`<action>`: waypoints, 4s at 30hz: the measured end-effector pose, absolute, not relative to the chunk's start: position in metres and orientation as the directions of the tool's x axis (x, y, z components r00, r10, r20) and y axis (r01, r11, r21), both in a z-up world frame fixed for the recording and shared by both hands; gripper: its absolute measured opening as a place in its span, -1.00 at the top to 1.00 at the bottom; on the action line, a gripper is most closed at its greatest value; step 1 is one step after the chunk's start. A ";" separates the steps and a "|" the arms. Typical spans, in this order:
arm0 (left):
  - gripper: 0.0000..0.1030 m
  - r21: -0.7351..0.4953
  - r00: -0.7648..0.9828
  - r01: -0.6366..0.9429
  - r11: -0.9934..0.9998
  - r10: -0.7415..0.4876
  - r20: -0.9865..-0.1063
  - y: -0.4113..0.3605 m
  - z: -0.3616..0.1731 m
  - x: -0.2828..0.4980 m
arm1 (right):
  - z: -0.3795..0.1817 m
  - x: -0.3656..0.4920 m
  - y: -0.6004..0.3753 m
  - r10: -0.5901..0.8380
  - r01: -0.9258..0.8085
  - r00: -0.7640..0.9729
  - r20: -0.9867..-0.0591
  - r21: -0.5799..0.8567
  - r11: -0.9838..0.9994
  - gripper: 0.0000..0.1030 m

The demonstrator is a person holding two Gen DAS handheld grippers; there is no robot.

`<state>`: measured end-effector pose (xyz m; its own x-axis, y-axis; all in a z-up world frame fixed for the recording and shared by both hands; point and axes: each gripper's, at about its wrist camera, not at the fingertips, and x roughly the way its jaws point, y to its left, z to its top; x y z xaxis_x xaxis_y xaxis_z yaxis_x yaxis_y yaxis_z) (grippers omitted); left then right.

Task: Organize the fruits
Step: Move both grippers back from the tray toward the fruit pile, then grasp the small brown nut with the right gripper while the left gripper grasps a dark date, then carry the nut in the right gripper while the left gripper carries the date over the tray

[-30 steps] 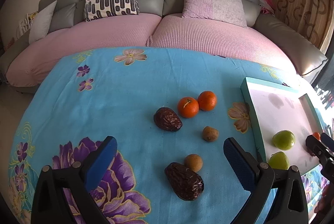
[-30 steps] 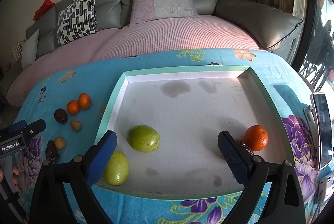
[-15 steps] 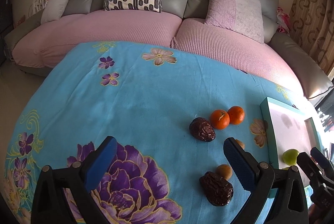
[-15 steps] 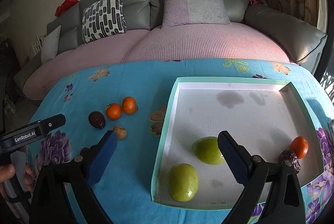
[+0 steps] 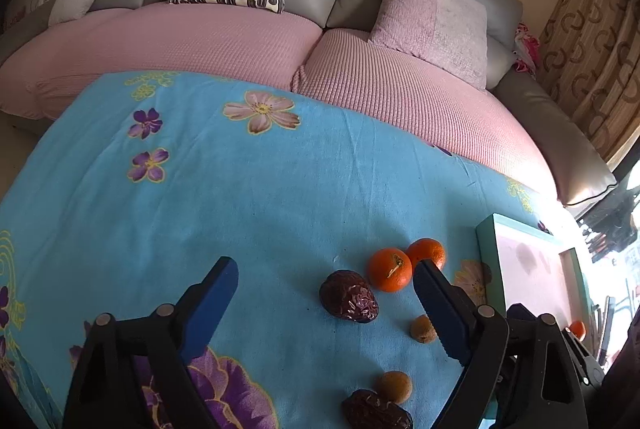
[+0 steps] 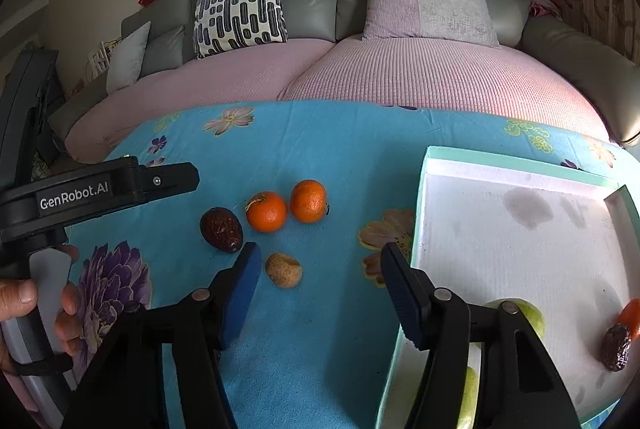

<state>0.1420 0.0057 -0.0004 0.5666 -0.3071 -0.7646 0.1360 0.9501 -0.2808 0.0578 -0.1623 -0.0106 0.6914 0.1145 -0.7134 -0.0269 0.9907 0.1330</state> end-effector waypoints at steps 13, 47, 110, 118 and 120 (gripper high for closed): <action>-0.15 -0.324 0.472 0.135 0.936 -0.348 -0.810 -0.005 -0.041 0.157 | -0.040 0.073 -0.142 0.141 -0.061 0.632 -0.762 0.133 0.989 0.19; 0.27 -0.304 0.597 0.326 0.895 -0.444 -0.668 -0.036 0.048 0.108 | 0.015 0.044 -0.186 0.081 0.028 0.751 -0.656 0.153 0.988 0.48; 0.27 -0.046 0.391 0.579 0.814 -0.327 -0.860 -0.244 -0.017 0.109 | -0.028 0.005 -0.357 -0.191 0.428 0.571 -0.798 0.092 0.899 0.48; 0.26 -0.040 0.393 0.574 0.818 -0.318 -0.863 -0.244 -0.015 0.109 | -0.027 0.005 -0.357 -0.190 0.429 0.569 -0.800 0.092 0.898 0.48; 0.26 -0.042 0.392 0.573 0.819 -0.318 -0.863 -0.244 -0.015 0.109 | -0.027 0.006 -0.358 -0.194 0.429 0.568 -0.800 0.087 0.899 0.48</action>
<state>0.1092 -0.2440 -0.0150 0.3918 -0.3179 -0.8634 0.5726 0.8188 -0.0416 0.0056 -0.3576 -0.0265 0.5678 -0.1936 -0.8000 0.4292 0.8990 0.0871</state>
